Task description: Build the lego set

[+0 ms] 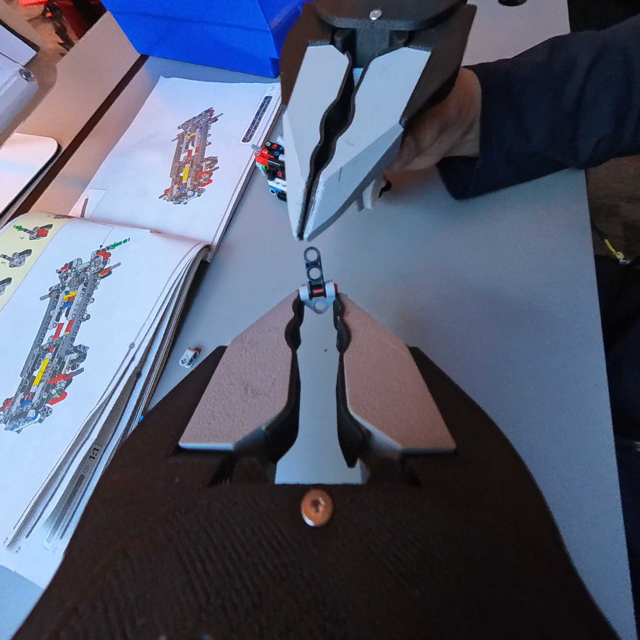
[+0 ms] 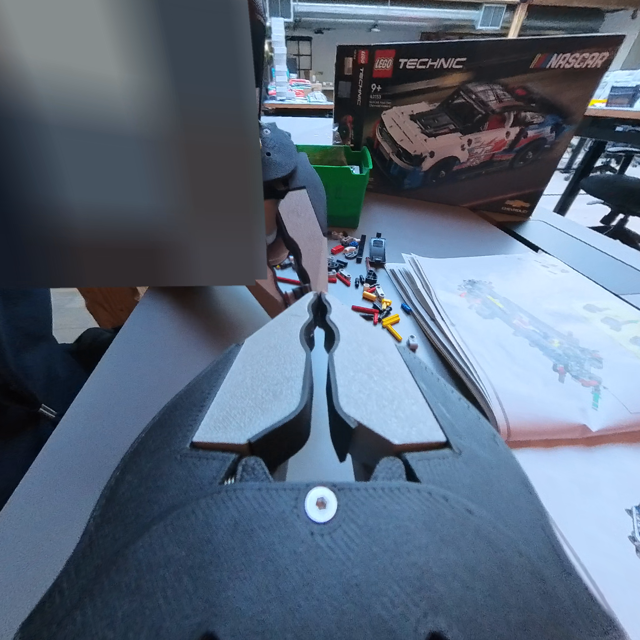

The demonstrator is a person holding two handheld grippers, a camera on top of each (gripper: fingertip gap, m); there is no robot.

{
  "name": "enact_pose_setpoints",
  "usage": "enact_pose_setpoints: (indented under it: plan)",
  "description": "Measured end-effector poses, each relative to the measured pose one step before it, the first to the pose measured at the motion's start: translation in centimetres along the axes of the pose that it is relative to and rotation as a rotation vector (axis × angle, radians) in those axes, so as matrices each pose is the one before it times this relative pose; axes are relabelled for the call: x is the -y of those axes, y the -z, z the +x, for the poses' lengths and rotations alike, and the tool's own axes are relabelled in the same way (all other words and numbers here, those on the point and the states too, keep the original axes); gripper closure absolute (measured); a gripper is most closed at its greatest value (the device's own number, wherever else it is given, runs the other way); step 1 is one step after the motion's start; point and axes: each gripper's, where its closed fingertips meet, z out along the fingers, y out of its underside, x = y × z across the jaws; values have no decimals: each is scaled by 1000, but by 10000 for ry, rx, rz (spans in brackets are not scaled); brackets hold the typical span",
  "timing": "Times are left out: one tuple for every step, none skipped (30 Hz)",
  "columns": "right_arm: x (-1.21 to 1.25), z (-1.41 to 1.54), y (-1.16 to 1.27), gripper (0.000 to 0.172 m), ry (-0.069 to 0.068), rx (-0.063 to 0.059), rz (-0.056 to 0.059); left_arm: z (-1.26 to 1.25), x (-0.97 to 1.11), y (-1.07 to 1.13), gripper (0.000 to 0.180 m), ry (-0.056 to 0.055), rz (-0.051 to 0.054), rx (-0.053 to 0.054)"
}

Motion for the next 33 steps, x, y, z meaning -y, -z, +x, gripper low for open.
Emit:
enact_pose_setpoints:
  plan:
    - [33, 91, 84, 172, -81, -7, 10, 12, 15, 91, 166, 60, 13, -69]
    - [195, -114, 44, 172, -60, 81, 90, -20, -140, -4, 166, 43, -89, -35]
    - [314, -233, -19, 163, -67, 130, 151, -5, -160, -66, 166, -11, -95, 4]
    - [246, 1, -129, 147, -96, -35, 115, 104, -92, -109, 166, -49, -52, -38]
    - [-108, -272, -164, 149, 39, 120, -88, 192, -47, -140, 166, -44, -36, -65]
    - [-431, -224, -200, 154, 121, 74, -267, 154, -47, -138, 166, -31, -46, -44]
    - [-535, -42, -218, 160, 199, -70, -321, 136, -53, -114, 166, -40, -49, -31]
    - [-335, -158, -179, 163, 252, -15, -192, 5, -76, -62, 166, -50, -56, 40]
    - [-109, -236, -127, 167, 176, 54, -56, 15, -46, -11, 166, -48, -29, 7]
    - [12, -56, -52, 167, 57, -16, -3, 27, 10, 17, 166, 13, 17, -31]
    - [55, -45, 62, 167, -19, 58, 22, 86, 119, 50, 166, 39, 90, -90]
    - [141, -70, 126, 167, -113, 120, 70, 111, 215, 68, 166, 65, 143, -105]
    - [153, 20, 153, 167, -163, 86, 91, -11, 213, 84, 166, 81, 158, -46]
    - [112, 133, 119, 167, -164, 10, 90, -133, 154, 120, 166, 63, 133, 17]
    - [75, 201, 89, 167, -160, -42, 77, -210, 135, 135, 166, 48, 122, 49]
    - [63, 210, 68, 167, -154, -55, 78, -207, 145, 139, 166, 73, 135, 39]
    - [56, 177, 52, 167, -139, -34, 75, -119, 178, 144, 166, 126, 145, -19]
    - [73, 135, 73, 167, -134, -15, 80, -42, 226, 122, 166, 168, 173, -69]
    - [80, 76, 81, 167, -135, 25, 83, 19, 237, 123, 166, 164, 173, -93]
    - [94, 63, 90, 167, -122, 24, 77, -31, 249, 124, 166, 112, 177, -46]
    - [46, 67, 73, 167, -89, 4, 32, -52, 206, 122, 166, 53, 149, -14]
    - [6, 20, 59, 167, -39, 11, -2, -22, 132, 98, 166, 18, 104, -19]
    - [-24, -8, 29, 167, 7, -1, -30, -13, 42, 26, 166, 3, 33, -6]
    - [-77, 52, 4, 167, 41, -58, -77, -53, -34, -26, 167, -28, -14, 47]
    - [-163, 70, -4, 167, 85, -85, -149, -2, -137, -93, 167, -93, -74, 39]
    - [-272, -119, -46, 165, 154, 15, -241, 20, -255, -147, 167, -122, -157, 48]
    - [-299, -277, -83, 158, 220, 87, -261, -58, -320, -163, 167, -133, -206, 107]
    - [-151, -312, -85, 150, 266, 57, -169, -35, -349, -165, 167, -155, -225, 97]
    - [-71, -108, -74, 145, 284, -95, -109, -8, -308, -166, 167, -138, -206, 84]
    - [-16, -77, -30, 146, 293, -107, -71, 75, -148, -120, 167, -139, -102, 39]
    - [20, -111, 1, 154, 284, -74, -31, 179, -38, -78, 167, -118, -48, -30]
    - [-19, -180, 9, 163, 250, -3, -24, 168, 17, -33, 167, -77, -30, -34]
    - [-136, -69, -24, 167, 162, -32, -94, 92, 35, -5, 167, -49, -9, -9]
